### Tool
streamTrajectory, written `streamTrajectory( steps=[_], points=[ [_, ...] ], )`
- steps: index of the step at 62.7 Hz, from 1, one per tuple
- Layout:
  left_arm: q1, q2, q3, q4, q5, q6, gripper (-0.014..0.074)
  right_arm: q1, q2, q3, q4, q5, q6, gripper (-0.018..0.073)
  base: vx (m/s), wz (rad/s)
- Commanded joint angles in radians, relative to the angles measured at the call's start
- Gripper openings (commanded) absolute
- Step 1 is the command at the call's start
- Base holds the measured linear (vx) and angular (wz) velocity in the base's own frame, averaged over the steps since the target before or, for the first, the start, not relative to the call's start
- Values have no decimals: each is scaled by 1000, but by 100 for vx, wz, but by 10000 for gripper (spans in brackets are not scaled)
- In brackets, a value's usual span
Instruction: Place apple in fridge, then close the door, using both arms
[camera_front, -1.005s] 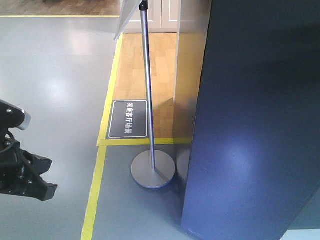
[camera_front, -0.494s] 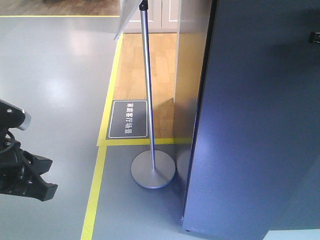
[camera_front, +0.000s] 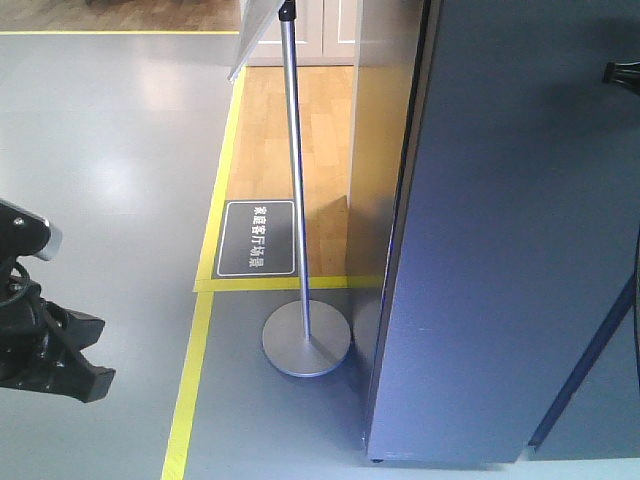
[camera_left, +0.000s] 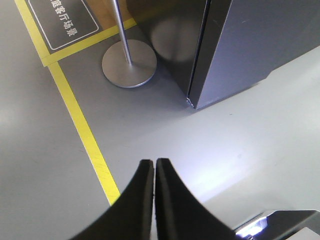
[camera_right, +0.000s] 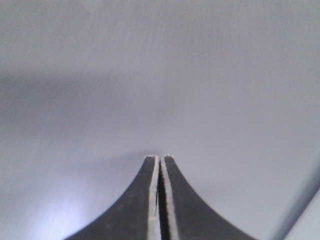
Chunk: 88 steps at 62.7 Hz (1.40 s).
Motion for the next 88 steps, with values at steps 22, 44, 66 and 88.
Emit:
streamTrajectory(
  steps=[22, 44, 66, 88],
  points=[
    [1, -17, -26, -9, -49, -9, -6, -2, -139, -34, 9, 199, 0, -3, 0, 0],
    [1, -17, -26, -9, -49, -9, -6, -2, -309, 71, 184, 485, -263, -3, 0, 0],
    [1, -17, -26, -9, -49, -9, -6, 9, -587, 445, 192, 466, -275, -3, 0, 0],
    [1, -17, -26, -9, -49, -9, -6, 168, -839, 641, 101, 547, -181, -3, 0, 0]
  ],
)
